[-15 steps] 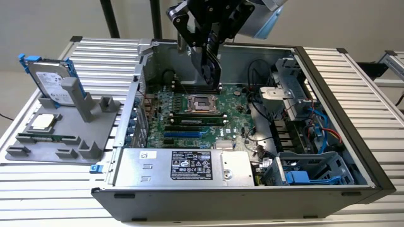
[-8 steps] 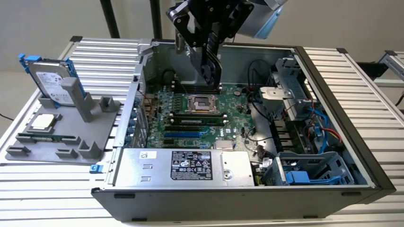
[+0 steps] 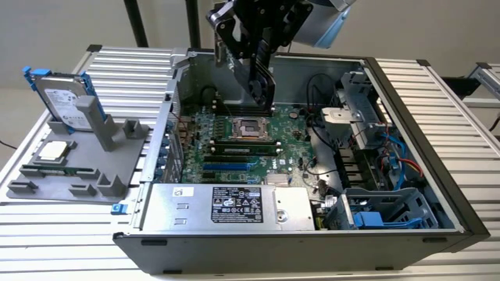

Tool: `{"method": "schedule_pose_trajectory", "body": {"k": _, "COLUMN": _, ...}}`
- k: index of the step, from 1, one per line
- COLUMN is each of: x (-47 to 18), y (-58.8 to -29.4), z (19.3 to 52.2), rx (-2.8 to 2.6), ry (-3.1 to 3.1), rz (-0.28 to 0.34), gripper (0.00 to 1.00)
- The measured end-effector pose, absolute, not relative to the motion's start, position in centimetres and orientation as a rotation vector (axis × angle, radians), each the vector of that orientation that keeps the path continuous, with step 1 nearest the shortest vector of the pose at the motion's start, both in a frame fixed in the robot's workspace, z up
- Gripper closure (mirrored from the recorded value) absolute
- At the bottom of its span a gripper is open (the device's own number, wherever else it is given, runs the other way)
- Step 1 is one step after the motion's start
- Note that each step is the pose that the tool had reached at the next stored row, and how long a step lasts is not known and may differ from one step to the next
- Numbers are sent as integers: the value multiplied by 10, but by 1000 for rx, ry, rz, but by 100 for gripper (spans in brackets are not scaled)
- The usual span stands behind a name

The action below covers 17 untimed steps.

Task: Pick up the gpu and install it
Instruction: 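Insert the gpu into the slot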

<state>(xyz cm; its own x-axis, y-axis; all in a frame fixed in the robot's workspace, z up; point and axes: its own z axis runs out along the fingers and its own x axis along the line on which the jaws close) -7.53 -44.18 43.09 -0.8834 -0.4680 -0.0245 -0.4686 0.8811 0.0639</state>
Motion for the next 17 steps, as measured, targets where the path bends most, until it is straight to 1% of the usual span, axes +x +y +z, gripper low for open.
{"method": "schedule_pose_trajectory", "body": {"k": 17, "x": -75, "y": -442, "z": 431, "rx": -892, "ry": 3005, "rz": 107, "gripper": 100}}
